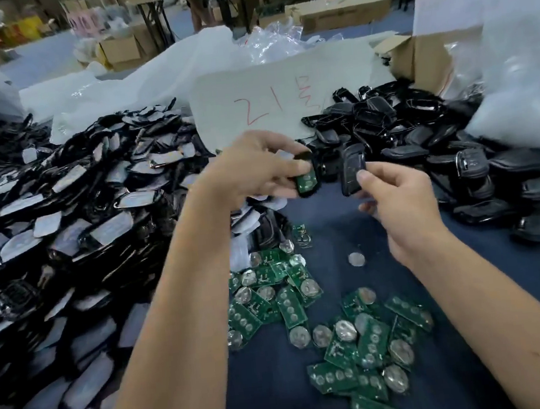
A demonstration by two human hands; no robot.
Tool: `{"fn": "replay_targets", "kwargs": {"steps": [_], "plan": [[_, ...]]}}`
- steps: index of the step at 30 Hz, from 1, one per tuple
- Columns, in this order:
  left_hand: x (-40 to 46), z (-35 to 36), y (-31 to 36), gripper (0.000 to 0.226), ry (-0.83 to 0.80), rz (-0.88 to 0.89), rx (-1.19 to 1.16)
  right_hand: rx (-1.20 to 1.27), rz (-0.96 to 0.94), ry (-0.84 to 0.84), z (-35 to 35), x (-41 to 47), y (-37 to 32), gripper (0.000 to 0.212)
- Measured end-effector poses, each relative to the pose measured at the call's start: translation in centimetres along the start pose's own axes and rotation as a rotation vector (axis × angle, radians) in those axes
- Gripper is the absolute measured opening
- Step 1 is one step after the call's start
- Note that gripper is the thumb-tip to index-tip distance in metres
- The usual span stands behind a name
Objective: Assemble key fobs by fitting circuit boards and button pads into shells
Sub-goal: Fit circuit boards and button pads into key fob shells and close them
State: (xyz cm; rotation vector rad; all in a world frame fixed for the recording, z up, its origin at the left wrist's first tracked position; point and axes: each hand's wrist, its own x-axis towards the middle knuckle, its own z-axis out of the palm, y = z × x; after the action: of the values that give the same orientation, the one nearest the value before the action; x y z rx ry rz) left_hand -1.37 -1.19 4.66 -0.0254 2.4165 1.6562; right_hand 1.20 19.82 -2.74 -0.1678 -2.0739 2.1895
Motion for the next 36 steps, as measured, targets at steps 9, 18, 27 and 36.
{"fn": "replay_targets", "kwargs": {"steps": [9, 18, 27, 36], "plan": [[2.3, 5.7, -3.2, 0.011, 0.026, 0.073, 0.232, 0.025, -0.113, -0.022, -2.5, 1.0, 0.3, 0.035], [1.8, 6.1, -2.6, 0.014, -0.029, 0.221, -0.143, 0.035, -0.123, -0.089, -2.0, 1.0, 0.8, 0.020], [1.5, 6.7, -2.4, 0.008, -0.084, 0.173, -0.203, 0.305, -0.014, -0.149, -2.0, 1.3, 1.0, 0.025], [1.3, 7.4, -2.0, 0.007, -0.085, 0.161, -0.267, 0.465, 0.037, -0.074, -2.1, 1.4, 0.6, 0.026]]}}
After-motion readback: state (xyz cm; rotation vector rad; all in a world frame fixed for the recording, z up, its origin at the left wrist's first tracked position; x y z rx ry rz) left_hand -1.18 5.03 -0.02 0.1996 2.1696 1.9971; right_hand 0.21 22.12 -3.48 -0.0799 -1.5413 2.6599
